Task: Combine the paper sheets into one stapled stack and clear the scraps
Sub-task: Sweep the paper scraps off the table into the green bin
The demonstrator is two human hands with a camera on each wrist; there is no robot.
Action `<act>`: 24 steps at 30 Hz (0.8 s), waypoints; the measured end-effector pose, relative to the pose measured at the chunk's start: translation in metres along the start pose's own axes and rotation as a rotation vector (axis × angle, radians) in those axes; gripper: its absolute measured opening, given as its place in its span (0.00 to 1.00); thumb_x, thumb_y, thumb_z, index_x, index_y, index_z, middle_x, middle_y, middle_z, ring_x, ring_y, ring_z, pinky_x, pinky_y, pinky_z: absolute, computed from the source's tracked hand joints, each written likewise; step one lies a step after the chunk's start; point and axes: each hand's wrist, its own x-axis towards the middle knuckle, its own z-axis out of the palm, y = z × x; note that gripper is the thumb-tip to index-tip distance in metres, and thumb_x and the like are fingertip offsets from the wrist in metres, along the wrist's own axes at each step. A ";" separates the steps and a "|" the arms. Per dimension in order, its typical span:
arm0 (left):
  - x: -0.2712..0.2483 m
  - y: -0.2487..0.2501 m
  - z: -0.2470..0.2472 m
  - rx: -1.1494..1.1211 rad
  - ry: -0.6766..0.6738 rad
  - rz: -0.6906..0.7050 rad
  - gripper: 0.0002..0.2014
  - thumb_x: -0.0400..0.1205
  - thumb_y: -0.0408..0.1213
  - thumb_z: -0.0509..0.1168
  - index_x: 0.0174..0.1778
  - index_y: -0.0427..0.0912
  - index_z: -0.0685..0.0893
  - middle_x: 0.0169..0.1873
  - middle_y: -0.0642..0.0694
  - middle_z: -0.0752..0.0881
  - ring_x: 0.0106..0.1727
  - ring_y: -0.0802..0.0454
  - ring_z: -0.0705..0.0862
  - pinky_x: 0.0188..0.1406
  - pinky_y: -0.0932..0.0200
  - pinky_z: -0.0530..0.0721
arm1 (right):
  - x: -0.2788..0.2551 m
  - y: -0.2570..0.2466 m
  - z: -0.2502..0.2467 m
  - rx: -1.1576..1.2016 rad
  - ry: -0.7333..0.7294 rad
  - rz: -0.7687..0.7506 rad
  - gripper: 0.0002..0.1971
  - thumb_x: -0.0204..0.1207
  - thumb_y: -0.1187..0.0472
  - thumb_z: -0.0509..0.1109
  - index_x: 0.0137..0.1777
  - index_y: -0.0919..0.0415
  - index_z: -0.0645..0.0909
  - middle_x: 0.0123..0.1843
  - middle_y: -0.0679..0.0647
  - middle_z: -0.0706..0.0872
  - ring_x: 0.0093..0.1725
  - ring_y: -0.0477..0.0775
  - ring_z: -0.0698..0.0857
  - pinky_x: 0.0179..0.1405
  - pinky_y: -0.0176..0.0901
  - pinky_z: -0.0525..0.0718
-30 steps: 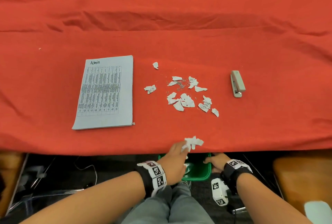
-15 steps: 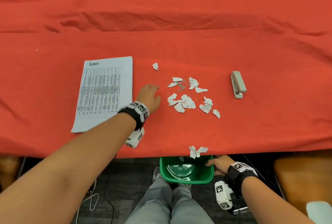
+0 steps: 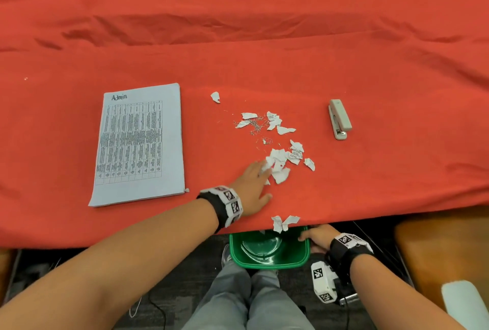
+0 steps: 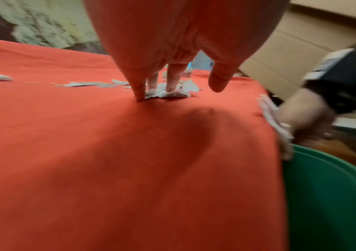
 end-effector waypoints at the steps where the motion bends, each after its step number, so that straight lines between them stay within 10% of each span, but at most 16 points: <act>1: -0.008 0.007 0.004 0.010 -0.028 0.040 0.35 0.84 0.53 0.56 0.84 0.44 0.52 0.85 0.45 0.46 0.85 0.45 0.45 0.83 0.43 0.54 | 0.001 0.000 -0.001 0.001 0.006 0.002 0.15 0.66 0.80 0.72 0.53 0.77 0.81 0.54 0.73 0.88 0.44 0.67 0.90 0.47 0.64 0.89; 8: 0.001 0.025 -0.025 -0.078 0.109 0.120 0.18 0.85 0.47 0.55 0.67 0.46 0.78 0.63 0.48 0.79 0.65 0.49 0.77 0.62 0.48 0.81 | 0.001 0.006 -0.007 0.020 -0.026 -0.028 0.24 0.64 0.80 0.73 0.62 0.73 0.79 0.59 0.71 0.85 0.52 0.69 0.89 0.44 0.64 0.90; 13: 0.058 0.007 -0.057 -0.078 0.153 -0.047 0.27 0.83 0.43 0.59 0.80 0.47 0.65 0.81 0.42 0.60 0.83 0.42 0.56 0.80 0.42 0.62 | -0.003 0.008 -0.008 0.046 -0.044 -0.019 0.22 0.67 0.80 0.71 0.62 0.74 0.78 0.60 0.69 0.85 0.47 0.65 0.88 0.28 0.47 0.89; 16: 0.065 -0.001 -0.053 0.013 0.042 -0.097 0.30 0.83 0.44 0.59 0.82 0.47 0.60 0.83 0.41 0.55 0.84 0.40 0.53 0.82 0.43 0.57 | 0.005 0.014 -0.009 0.024 -0.045 -0.015 0.31 0.57 0.76 0.75 0.65 0.73 0.78 0.63 0.70 0.84 0.54 0.67 0.88 0.38 0.56 0.91; 24: -0.014 0.026 0.012 0.020 0.006 0.129 0.29 0.82 0.35 0.57 0.82 0.45 0.62 0.84 0.44 0.52 0.84 0.42 0.52 0.84 0.48 0.54 | 0.013 0.019 -0.014 0.029 -0.060 -0.012 0.38 0.53 0.75 0.74 0.69 0.73 0.75 0.65 0.70 0.81 0.59 0.68 0.86 0.40 0.59 0.90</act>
